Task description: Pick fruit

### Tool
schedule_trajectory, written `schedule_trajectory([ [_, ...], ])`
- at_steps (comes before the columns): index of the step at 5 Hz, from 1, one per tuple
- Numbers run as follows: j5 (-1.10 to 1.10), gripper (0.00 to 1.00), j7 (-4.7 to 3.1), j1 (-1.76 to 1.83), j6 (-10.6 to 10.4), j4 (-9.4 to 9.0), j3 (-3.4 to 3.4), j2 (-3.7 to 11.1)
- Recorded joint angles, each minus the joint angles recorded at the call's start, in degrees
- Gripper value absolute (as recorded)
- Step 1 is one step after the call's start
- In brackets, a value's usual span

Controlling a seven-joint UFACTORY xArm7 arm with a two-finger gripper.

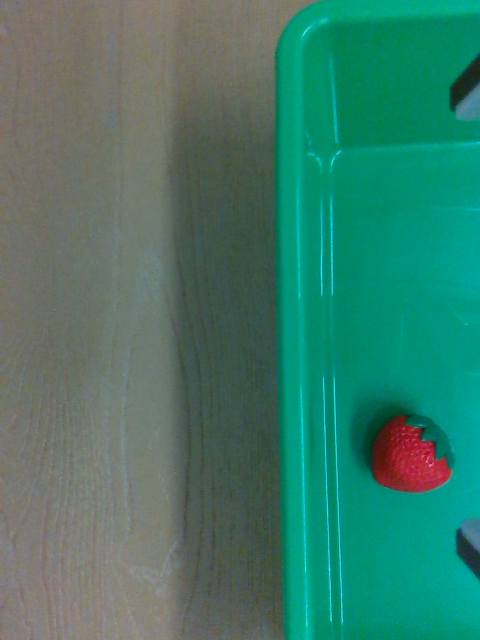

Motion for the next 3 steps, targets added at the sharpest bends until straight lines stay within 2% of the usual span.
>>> schedule_trajectory([
  [1, 0.0, 0.0, 0.0, 0.0, 0.0, 0.0, 0.0, 0.0],
  [2, 0.19, 0.0, -0.77, 0.24, -2.56, -1.73, 0.25, 0.8],
  [3, 0.19, 0.0, -0.77, 0.24, -2.56, -1.73, 0.25, 0.8],
])
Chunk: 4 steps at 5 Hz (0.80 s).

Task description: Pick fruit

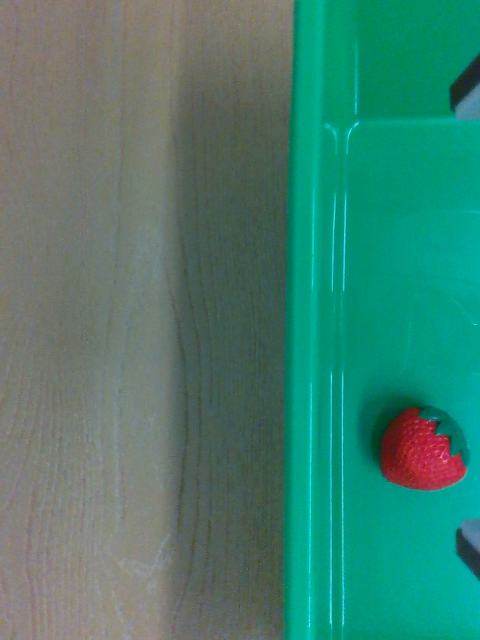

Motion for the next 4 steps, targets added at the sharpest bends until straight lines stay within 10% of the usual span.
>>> schedule_trajectory([
  [4, 0.4, 0.0, -1.59, 0.49, -5.27, -3.57, 0.52, 1.64],
])
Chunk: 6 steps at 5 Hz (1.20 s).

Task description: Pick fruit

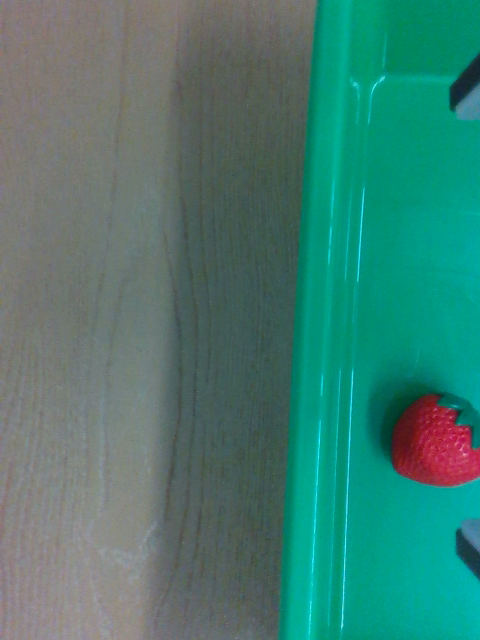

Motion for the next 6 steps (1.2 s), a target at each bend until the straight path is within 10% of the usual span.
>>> schedule_trajectory([
  [6, 0.61, 0.0, -2.46, 0.76, -8.14, -5.52, 0.81, 2.54],
])
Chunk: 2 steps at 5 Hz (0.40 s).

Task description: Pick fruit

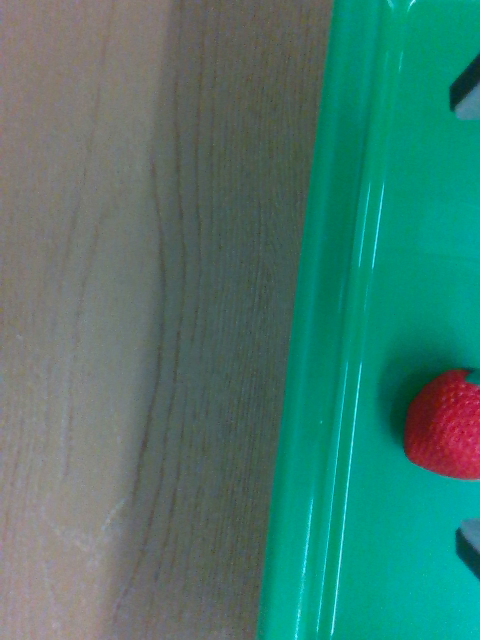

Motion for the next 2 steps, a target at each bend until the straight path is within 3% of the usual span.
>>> schedule_trajectory([
  [1, 0.2, 0.0, -0.81, 0.25, -2.67, -1.81, 0.27, 0.83],
  [2, 0.2, 0.0, -0.81, 0.25, -2.67, -1.81, 0.27, 0.83],
])
